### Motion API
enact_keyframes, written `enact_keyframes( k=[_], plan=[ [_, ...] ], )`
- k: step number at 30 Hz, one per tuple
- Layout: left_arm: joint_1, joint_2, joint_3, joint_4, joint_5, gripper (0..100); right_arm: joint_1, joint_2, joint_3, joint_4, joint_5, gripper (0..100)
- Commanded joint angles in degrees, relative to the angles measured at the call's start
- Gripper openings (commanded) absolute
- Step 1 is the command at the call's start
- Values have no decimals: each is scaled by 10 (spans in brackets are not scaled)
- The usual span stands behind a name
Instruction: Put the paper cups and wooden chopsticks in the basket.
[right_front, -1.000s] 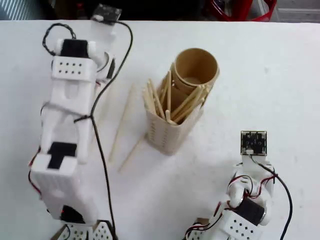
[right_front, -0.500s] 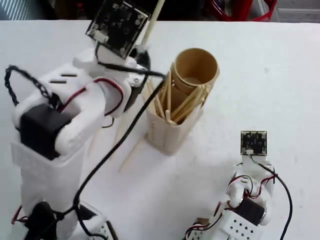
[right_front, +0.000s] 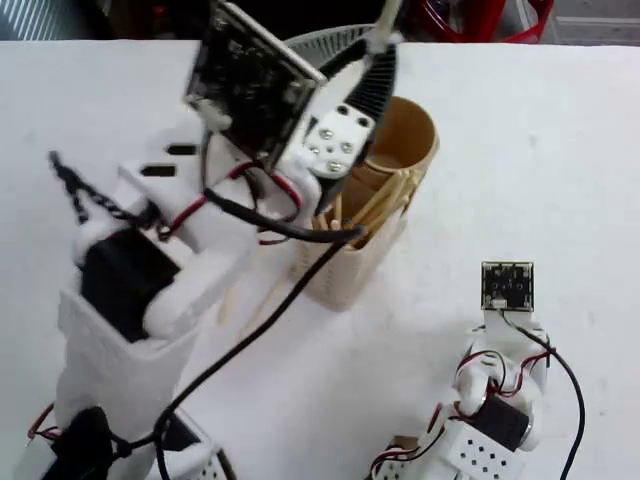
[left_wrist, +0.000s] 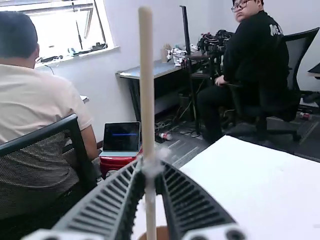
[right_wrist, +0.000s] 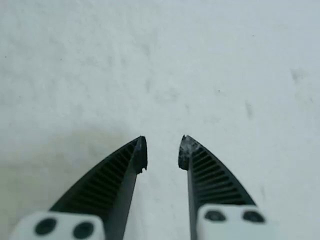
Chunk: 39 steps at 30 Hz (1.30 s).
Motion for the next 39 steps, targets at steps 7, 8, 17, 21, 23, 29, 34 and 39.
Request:
enact_keyframes(
  k=[7, 8, 17, 21, 23, 29, 34, 39],
  plan=[
    [2, -18, 149, -74, 6, 24, 7, -5, 5, -10, 3, 113],
    [2, -18, 157, -73, 6, 24, 7, -5, 5, -10, 3, 113],
    [-35, -18, 208, -73, 7, 76, 4, -5, 5, -10, 3, 113],
    [-50, -19, 206, -70, 7, 79, 4, -5, 5, -10, 2, 113],
    [-61, -20, 202, -69, 5, 79, 3, -5, 5, -10, 4, 113],
    [-162, -59, 156, -14, 3, 76, -2, -5, 5, 1, 7, 116],
    [-318, -88, 156, 95, 3, 79, -50, -6, -14, -100, 7, 116],
    [-468, -55, 270, 145, 2, 80, -77, -4, -171, -35, 3, 116]
  ],
)
